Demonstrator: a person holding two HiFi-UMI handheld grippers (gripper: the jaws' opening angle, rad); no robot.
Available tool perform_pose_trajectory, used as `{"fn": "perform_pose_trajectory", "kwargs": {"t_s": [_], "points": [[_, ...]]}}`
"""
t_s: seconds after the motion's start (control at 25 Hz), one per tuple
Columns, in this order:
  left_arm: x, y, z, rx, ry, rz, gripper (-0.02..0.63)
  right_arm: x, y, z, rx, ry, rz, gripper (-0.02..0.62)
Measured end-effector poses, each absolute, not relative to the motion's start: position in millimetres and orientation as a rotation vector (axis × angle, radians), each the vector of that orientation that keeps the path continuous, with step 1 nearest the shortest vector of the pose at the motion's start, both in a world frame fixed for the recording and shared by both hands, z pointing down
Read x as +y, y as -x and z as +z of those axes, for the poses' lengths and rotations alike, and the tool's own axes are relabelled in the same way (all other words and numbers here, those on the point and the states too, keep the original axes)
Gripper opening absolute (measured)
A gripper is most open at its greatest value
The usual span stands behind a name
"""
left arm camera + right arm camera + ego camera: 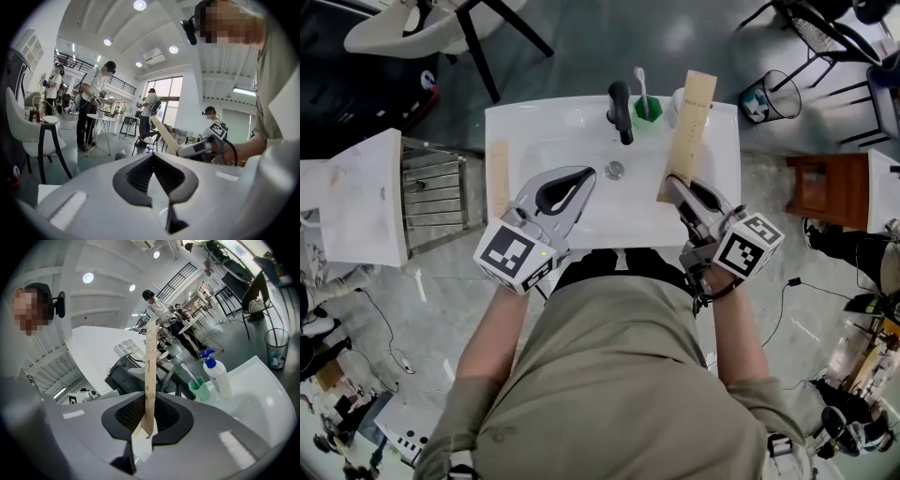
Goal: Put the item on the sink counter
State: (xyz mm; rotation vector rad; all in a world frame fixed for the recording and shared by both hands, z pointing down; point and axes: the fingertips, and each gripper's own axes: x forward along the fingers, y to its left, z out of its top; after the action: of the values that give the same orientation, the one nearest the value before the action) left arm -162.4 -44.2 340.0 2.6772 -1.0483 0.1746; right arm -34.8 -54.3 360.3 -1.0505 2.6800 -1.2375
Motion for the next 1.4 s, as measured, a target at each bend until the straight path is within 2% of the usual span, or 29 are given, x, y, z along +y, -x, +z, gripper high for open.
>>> {"fn": "perform_pose_trajectory", "kwargs": {"t_s": [0.56, 1.4], "points": [[-52, 116, 351, -1.075, -2.622, 0.216, 0.006, -72, -35, 378, 2.711, 1.102, -1.276, 0.052], [-66, 40, 398, -0.974, -2.563, 0.302, 0.006, -81, -145, 492, 2.651, 1.282, -1.568, 0.052]]}}
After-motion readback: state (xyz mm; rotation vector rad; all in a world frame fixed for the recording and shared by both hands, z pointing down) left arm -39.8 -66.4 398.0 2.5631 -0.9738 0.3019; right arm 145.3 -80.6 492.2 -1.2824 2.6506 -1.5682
